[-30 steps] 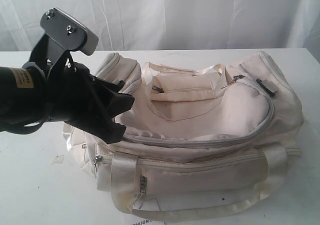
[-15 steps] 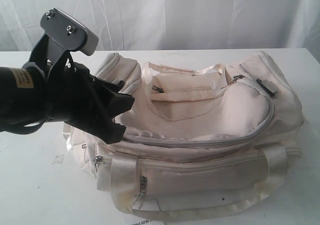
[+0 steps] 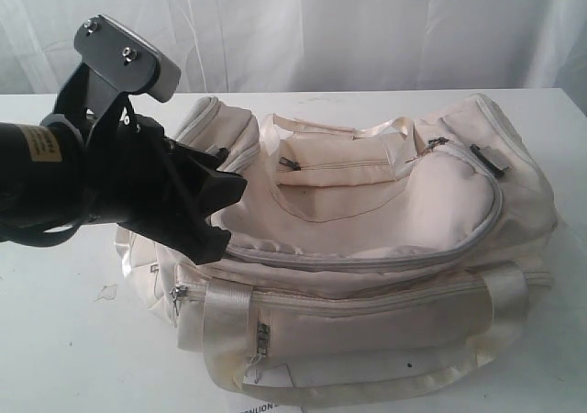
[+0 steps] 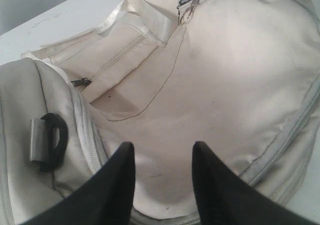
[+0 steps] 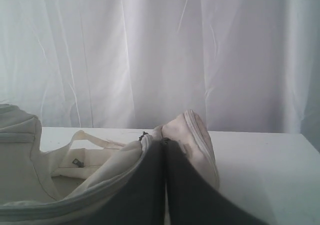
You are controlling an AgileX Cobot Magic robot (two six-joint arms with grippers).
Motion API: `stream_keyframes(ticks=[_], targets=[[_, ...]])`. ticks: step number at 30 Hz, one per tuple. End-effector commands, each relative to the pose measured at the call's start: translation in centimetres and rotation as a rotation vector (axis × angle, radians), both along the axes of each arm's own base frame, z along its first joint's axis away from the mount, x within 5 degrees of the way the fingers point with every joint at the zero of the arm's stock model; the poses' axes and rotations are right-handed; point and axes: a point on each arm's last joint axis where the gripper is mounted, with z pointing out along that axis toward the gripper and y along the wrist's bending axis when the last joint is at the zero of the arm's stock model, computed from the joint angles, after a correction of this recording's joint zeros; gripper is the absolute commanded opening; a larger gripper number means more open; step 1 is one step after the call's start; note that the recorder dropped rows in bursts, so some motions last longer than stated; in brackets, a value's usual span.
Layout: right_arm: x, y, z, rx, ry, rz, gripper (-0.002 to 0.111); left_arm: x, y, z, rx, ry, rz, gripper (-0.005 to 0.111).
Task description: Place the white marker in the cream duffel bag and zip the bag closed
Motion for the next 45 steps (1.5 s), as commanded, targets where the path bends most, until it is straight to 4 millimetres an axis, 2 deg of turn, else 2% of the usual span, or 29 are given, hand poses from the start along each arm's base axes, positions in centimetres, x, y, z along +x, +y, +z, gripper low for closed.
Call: stream_keyframes(ticks=[1, 21, 31, 45], targets=[[-0.1, 0.0, -0.2, -0.013, 0.007, 0.001, 0.0, -0.2, 0.2, 0.1, -0.008, 0.008, 0.003, 0.042], [-0.1, 0.1, -0.5, -0.026, 0.028, 0.006, 0.0, -0.2, 0.2, 0.1, -0.008, 0.008, 0.003, 0.042], [-0.4, 0.1, -1.4, -0.045, 0.119, 0.01, 0.0, -0.2, 0.2, 0.1, -0.013, -0.001, 0.006, 0.042], [-0.4, 0.1, -1.4, -0.045, 0.119, 0.01, 0.0, -0.2, 0.2, 0.1, -0.011, 0.002, 0.005, 0.042]])
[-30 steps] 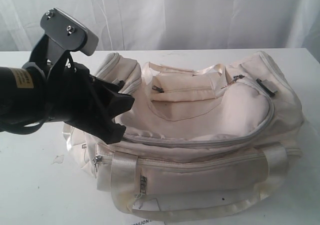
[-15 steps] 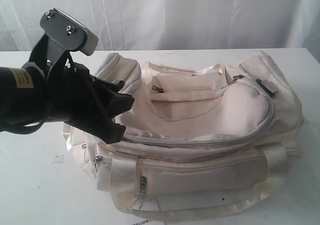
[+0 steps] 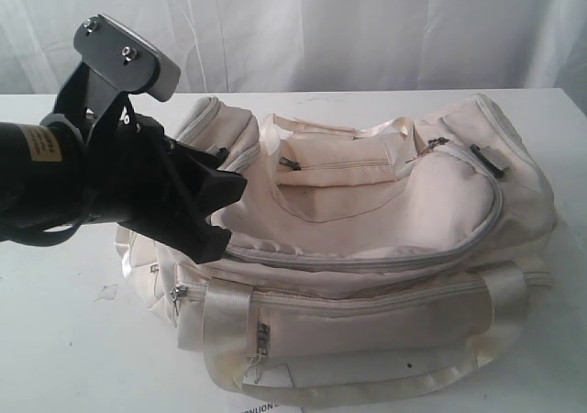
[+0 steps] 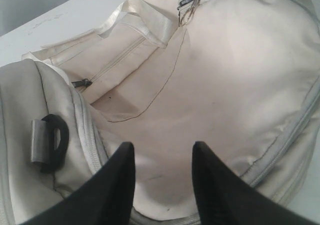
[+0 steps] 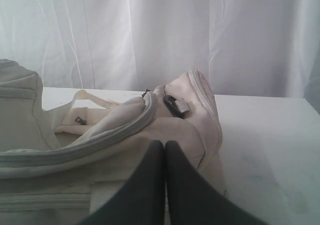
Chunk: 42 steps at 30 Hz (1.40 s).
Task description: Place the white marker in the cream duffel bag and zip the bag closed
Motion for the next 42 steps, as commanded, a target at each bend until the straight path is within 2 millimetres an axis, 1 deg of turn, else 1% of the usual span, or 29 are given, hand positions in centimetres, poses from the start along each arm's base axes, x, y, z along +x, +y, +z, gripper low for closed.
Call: stream_keyframes(ticks=[1, 23, 26, 31, 35, 39, 42], targets=[[0.0, 0.0, -0.1, -0.004, -0.009, -0.006, 0.0, -0.2, 0.2, 0.1, -0.01, 0.004, 0.004, 0.042], [0.0, 0.0, -0.1, -0.004, -0.009, -0.006, 0.0, -0.2, 0.2, 0.1, -0.01, 0.004, 0.004, 0.042], [0.0, 0.0, -0.1, -0.004, -0.009, -0.006, 0.0, -0.5, 0.4, 0.5, -0.018, -0.008, 0.002, 0.042], [0.0, 0.0, -0.1, -0.004, -0.009, -0.006, 0.0, -1.8, 1.3, 2.3, -0.05, -0.068, -0.008, 0.042], [0.0, 0.0, -0.1, -0.004, -0.009, -0.006, 0.0, -3.3, 2.8, 3.8, -0.047, -0.095, -0.016, 0.042], [0.0, 0.0, -0.1, -0.004, -0.009, -0.006, 0.0, -5.2, 4.4, 4.7, -0.013, -0.103, -0.034, 0.042], [0.0, 0.0, -0.1, -0.004, -0.009, -0.006, 0.0, -6.4, 5.6, 5.3, 0.008, -0.144, -0.034, 0.042]])
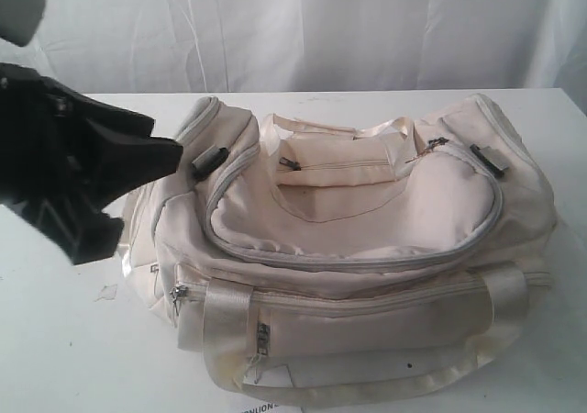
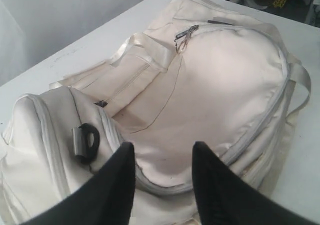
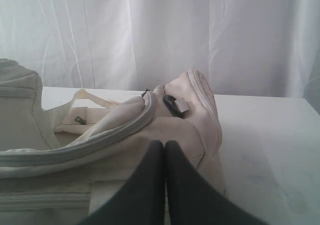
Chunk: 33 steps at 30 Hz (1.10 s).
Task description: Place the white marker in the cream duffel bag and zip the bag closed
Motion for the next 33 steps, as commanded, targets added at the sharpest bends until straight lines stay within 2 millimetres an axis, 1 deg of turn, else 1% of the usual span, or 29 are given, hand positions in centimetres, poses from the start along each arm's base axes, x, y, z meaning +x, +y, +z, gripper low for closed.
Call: stream_keyframes(ticks=[1, 3, 10, 12, 13, 17, 18, 19, 24, 29, 33], targets=[[0.0, 0.0, -0.1, -0.005, -0.01, -0.006, 0.0, -2.0, 1.9, 0.7, 0.02, -0.048, 0.008, 0.042], [0.0, 0.0, -0.1, -0.005, -0.01, -0.006, 0.0, -2.5, 2.6, 0.5, 0.003, -0.074, 0.027, 0.042], [0.0, 0.0, -0.1, -0.005, -0.01, -0.006, 0.0, -3.8, 4.1, -2.8, -0.042, -0.142, 0.093, 0.042], [0.0, 0.0, -0.1, -0.005, -0.01, -0.006, 0.0, -4.0, 4.6, -4.0, -0.082, -0.211, 0.13, 0.042], [0.0, 0.0, -0.1, -0.005, -0.01, -0.006, 0.0, -4.3, 4.9, -5.3, -0.095, -0.237, 0.148, 0.042], [0.0, 0.0, -0.1, -0.005, -0.01, -0.006, 0.0, -5.3, 5.7, -7.6, -0.11, -0.268, 0.17, 0.042], [0.0, 0.0, -0.1, -0.005, -0.01, -0.006, 0.0, -5.9, 6.2, -8.8, -0.111, -0.271, 0.172, 0.042], [0.0, 0.0, -0.1, -0.005, -0.01, -0.006, 0.0, -6.4, 6.4, -9.5, -0.115, -0.276, 0.172, 0.042], [0.0, 0.0, -0.1, -0.005, -0.01, -0.006, 0.0, -8.3, 7.7, -12.2, -0.14, -0.317, 0.195, 0.042], [0.0, 0.0, -0.1, -0.005, -0.01, -0.006, 0.0, -9.1, 8.6, -14.0, -0.165, -0.351, 0.252, 0.042], [0.0, 0.0, -0.1, -0.005, -0.01, -0.006, 0.0, -9.4, 9.0, -13.8, -0.204, -0.393, 0.292, 0.042]])
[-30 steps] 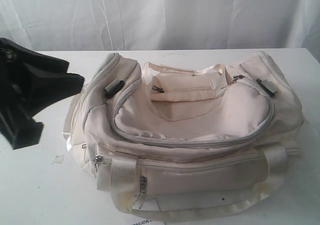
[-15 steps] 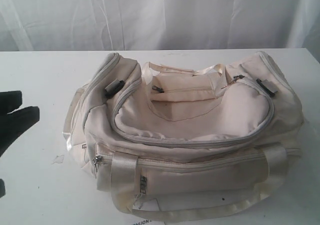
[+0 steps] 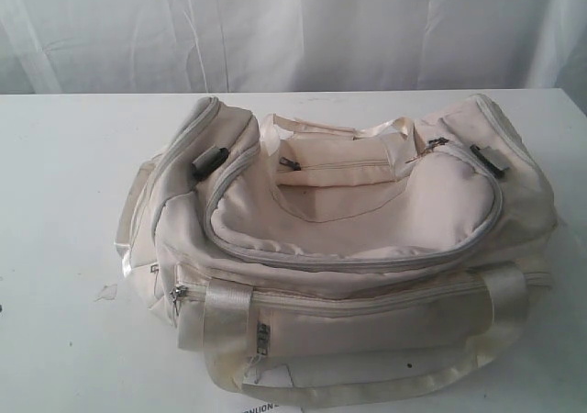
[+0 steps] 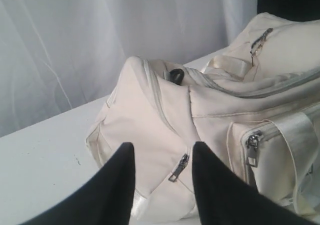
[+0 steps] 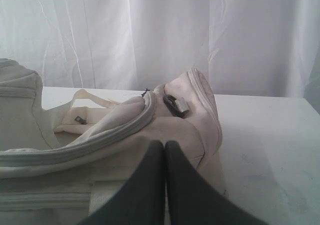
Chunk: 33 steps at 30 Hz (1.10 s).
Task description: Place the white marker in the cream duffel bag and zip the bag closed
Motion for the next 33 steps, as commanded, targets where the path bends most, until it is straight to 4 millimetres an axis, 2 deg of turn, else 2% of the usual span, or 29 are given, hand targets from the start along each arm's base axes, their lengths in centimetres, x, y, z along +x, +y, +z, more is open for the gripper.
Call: stream_keyframes(ticks=[1, 6, 33], targets=[[-0.03, -0.05, -0.05, -0.005, -0.012, -0.007, 0.0, -0.45, 0.46, -0.01, -0.044, -0.032, 0.039, 0.042], [-0.03, -0.05, -0.05, -0.005, -0.012, -0.007, 0.0, -0.67, 0.57, -0.69, -0.049, 0.038, 0.058, 0.042], [-0.03, -0.05, -0.05, -0.005, -0.012, -0.007, 0.0, -0.57, 0.82, -0.61, -0.075, 0.038, 0.105, 0.042]])
